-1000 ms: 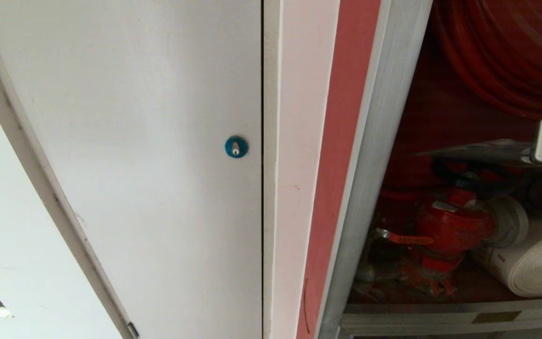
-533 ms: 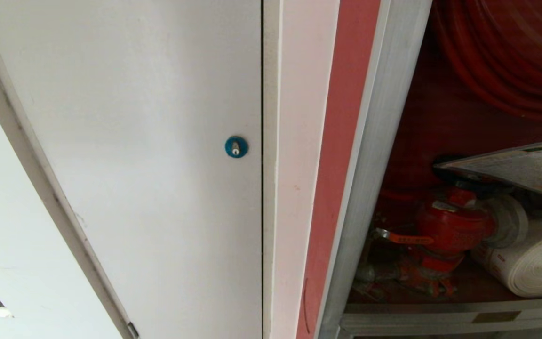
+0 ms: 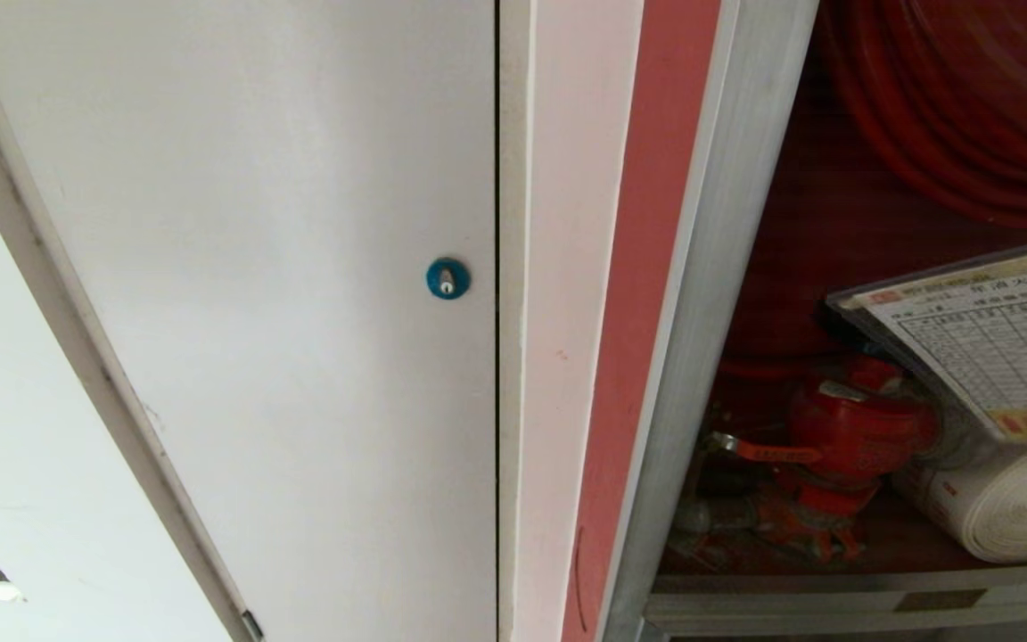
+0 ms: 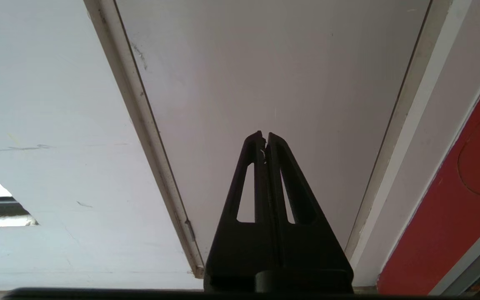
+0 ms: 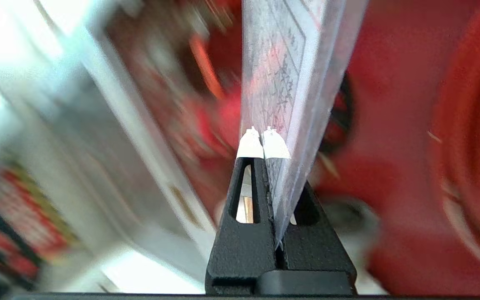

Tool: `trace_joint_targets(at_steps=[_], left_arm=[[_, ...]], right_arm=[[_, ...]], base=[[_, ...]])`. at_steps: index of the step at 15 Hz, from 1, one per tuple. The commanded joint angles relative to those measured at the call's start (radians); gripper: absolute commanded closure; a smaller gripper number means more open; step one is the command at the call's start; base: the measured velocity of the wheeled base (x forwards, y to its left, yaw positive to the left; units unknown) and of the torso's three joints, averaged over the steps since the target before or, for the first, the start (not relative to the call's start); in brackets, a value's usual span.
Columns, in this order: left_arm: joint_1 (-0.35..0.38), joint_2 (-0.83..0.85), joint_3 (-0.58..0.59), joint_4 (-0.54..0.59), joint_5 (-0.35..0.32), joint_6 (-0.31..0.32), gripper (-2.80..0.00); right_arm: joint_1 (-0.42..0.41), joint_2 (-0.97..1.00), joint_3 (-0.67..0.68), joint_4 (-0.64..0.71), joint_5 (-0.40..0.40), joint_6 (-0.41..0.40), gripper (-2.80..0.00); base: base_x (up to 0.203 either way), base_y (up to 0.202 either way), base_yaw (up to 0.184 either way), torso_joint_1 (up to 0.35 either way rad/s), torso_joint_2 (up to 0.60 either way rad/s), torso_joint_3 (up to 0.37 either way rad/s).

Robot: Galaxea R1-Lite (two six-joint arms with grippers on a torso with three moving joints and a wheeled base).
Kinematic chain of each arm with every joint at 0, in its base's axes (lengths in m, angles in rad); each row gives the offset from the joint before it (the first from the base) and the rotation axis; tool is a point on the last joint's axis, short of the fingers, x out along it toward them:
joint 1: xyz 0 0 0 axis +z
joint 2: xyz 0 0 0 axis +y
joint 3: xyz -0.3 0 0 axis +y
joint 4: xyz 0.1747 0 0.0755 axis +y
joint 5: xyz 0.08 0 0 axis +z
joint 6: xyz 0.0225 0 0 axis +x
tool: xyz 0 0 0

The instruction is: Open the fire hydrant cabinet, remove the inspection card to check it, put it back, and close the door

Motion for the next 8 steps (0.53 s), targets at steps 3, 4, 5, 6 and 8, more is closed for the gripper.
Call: trace_joint_targets(at_steps=[3, 4, 5, 6, 8], left_arm=[[0.000, 0.000, 0.008, -0.001, -0.001, 0.001, 0.00], [0.000, 0.000, 0.008, -0.001, -0.001, 0.001, 0.00], [0.001, 0.000, 0.008, -0.001, -0.001, 0.001, 0.00], [0.000, 0.000, 0.008, -0.001, -0.001, 0.001, 0.00], [0.001, 0.000, 0.008, -0.001, -0.001, 0.001, 0.00]], right_arm=[[0.096, 0.030, 0.051, 0.028, 0.204, 0.223, 0.00], [0.135, 0.030, 0.075, 0.028, 0.228, 0.271, 0.00], [0.173, 0.033, 0.104, 0.026, 0.258, 0.322, 0.00], [0.195, 0.044, 0.128, 0.024, 0.298, 0.356, 0.00], [0.201, 0.067, 0.147, 0.020, 0.386, 0.385, 0.00]], base=[[0.000, 0.000, 0.000, 0.000, 0.00, 0.000], [0.000, 0.000, 0.000, 0.000, 0.00, 0.000], [0.000, 0.000, 0.000, 0.000, 0.00, 0.000], [0.000, 0.000, 0.000, 0.000, 0.00, 0.000], [0.000, 0.000, 0.000, 0.000, 0.00, 0.000]])
